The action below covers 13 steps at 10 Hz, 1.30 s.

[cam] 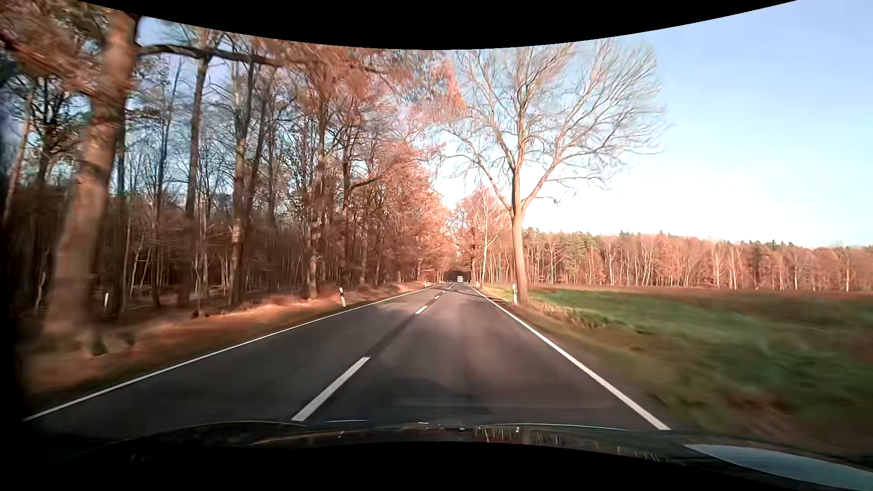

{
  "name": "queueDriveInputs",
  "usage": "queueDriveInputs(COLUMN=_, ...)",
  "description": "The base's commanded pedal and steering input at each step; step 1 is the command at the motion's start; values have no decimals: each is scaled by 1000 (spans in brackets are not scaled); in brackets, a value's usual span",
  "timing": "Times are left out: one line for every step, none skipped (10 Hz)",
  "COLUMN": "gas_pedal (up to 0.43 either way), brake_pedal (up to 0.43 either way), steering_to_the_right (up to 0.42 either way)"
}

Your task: Follow the waypoints while adhering to traffic rules and regulations

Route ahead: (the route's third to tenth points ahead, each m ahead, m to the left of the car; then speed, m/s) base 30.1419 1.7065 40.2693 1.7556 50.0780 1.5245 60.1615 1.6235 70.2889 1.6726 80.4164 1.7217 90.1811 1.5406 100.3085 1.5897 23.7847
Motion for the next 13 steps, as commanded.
queueDriveInputs(gas_pedal=189, brake_pedal=0, steering_to_the_right=1)
queueDriveInputs(gas_pedal=189, brake_pedal=0, steering_to_the_right=1)
queueDriveInputs(gas_pedal=189, brake_pedal=0, steering_to_the_right=1)
queueDriveInputs(gas_pedal=197, brake_pedal=0, steering_to_the_right=1)
queueDriveInputs(gas_pedal=197, brake_pedal=0, steering_to_the_right=1)
queueDriveInputs(gas_pedal=197, brake_pedal=0, steering_to_the_right=0)
queueDriveInputs(gas_pedal=197, brake_pedal=0, steering_to_the_right=0)
queueDriveInputs(gas_pedal=197, brake_pedal=0, steering_to_the_right=0)
queueDriveInputs(gas_pedal=197, brake_pedal=0, steering_to_the_right=0)
queueDriveInputs(gas_pedal=197, brake_pedal=0, steering_to_the_right=0)
queueDriveInputs(gas_pedal=197, brake_pedal=0, steering_to_the_right=0)
queueDriveInputs(gas_pedal=197, brake_pedal=0, steering_to_the_right=0)
queueDriveInputs(gas_pedal=197, brake_pedal=0, steering_to_the_right=0)
